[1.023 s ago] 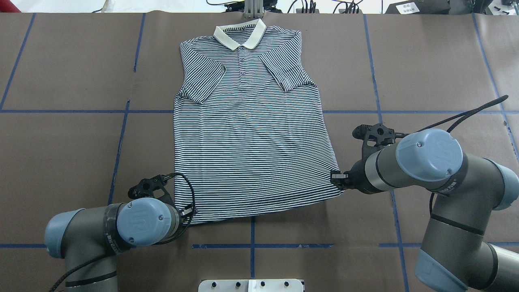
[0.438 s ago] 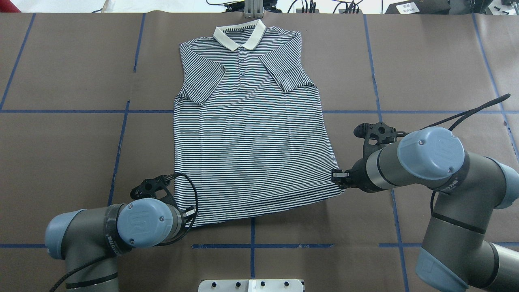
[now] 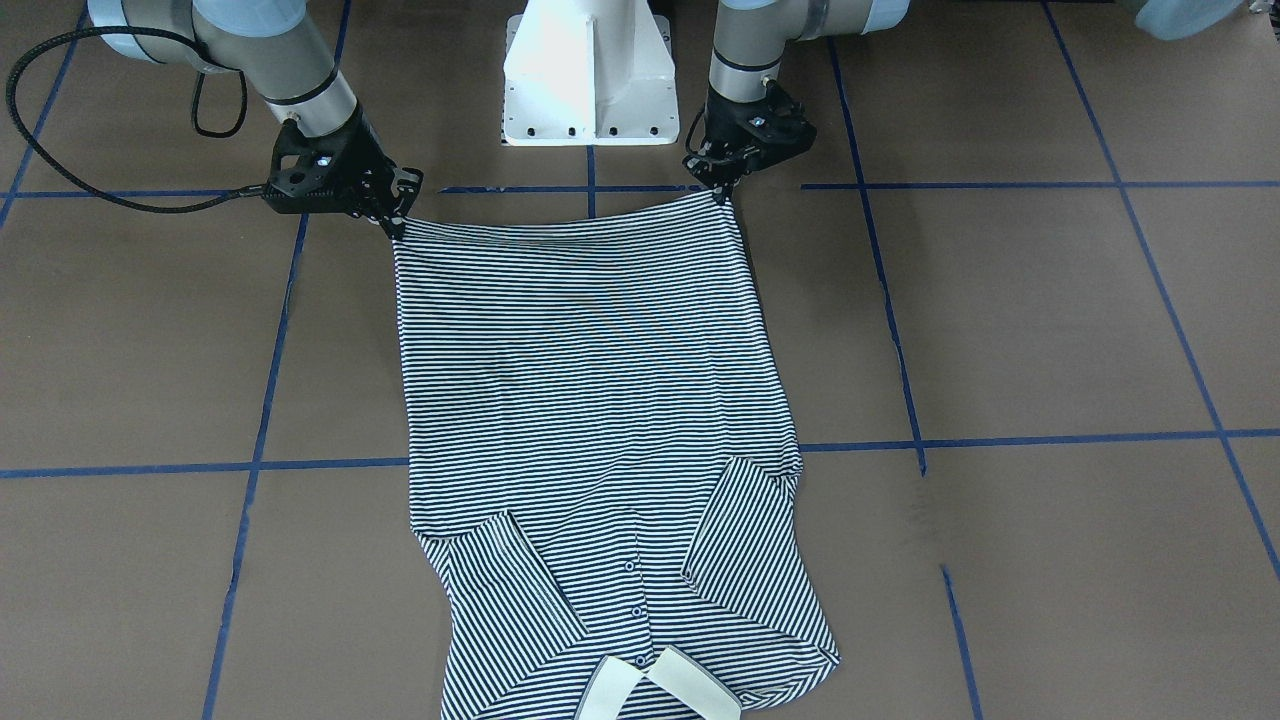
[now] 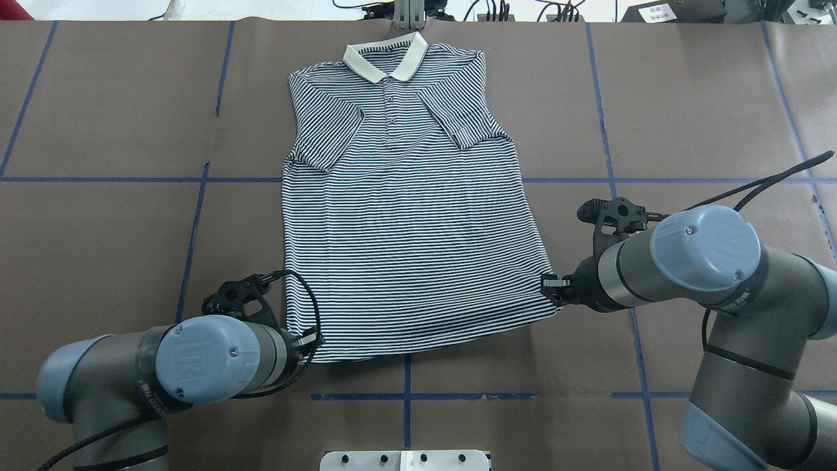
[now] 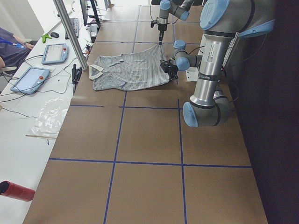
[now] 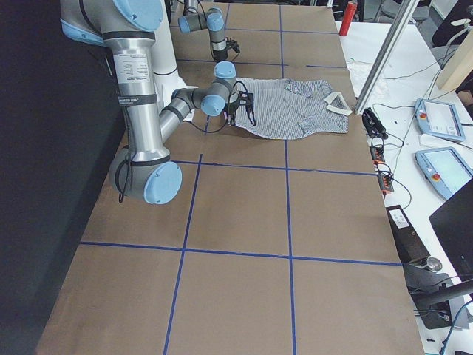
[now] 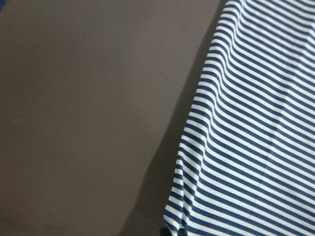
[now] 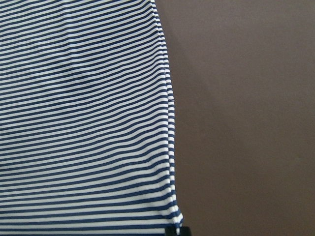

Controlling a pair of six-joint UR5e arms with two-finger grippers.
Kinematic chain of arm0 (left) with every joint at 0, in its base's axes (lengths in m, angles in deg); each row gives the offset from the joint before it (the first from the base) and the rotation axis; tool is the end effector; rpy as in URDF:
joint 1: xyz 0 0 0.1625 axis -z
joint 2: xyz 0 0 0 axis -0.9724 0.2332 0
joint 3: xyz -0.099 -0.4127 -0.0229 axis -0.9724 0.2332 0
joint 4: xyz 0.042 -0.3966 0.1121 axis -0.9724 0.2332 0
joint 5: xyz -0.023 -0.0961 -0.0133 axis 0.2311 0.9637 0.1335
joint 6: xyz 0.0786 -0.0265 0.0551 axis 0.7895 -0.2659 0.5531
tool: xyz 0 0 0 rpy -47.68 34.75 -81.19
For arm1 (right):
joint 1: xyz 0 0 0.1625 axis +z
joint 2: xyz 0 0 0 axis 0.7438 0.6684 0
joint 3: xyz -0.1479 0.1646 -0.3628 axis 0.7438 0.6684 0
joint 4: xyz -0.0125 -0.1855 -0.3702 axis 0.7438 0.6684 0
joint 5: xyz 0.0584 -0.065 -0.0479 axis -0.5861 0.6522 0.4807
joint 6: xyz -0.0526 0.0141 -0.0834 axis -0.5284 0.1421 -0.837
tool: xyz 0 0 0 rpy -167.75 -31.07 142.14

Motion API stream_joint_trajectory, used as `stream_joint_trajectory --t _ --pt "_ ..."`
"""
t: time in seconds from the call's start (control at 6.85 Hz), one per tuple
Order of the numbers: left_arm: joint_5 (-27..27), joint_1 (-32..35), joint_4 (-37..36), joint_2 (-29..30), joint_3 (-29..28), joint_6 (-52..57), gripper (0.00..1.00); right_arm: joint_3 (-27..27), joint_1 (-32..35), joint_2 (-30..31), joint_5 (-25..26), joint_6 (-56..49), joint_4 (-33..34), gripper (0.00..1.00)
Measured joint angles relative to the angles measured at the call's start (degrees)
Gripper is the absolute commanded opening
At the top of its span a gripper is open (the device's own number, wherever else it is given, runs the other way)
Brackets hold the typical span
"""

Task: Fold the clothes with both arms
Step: 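Grasp both hem corners with the left and right grippers, then lift the hem with both grippers and fold it toward the collar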

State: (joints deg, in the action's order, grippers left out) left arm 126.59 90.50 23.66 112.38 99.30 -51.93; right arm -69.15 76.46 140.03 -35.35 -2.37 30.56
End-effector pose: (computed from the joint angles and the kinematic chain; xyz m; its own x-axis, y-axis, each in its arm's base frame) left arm 0.4949 -0.2559 0.2641 0.5573 -0.4566 -0.6935 0.3997 0.8796 -0.2579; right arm -0.3976 -0.3316 0.3239 0.6048 0.1114 0.7886 -0.1265 0.9910 -0.0429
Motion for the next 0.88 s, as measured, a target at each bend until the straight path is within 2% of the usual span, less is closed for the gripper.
stream_joint_trajectory --t 0.44,0.73,0.88 --pt "0.1 -2.0 -3.6 -1.9 8.1 0.6 0.00 -8.0 -4.8 7.1 -3.3 1.0 0.1 0.00" --pt "0.3 -6.3 -9.1 -1.9 14.8 0.7 0.00 -12.6 -9.2 9.0 -5.0 2.8 0.0 0.00" --pt "0.3 -7.2 -10.5 -1.9 16.3 0.8 0.00 -13.3 -9.7 9.0 -5.2 3.0 0.0 0.00"
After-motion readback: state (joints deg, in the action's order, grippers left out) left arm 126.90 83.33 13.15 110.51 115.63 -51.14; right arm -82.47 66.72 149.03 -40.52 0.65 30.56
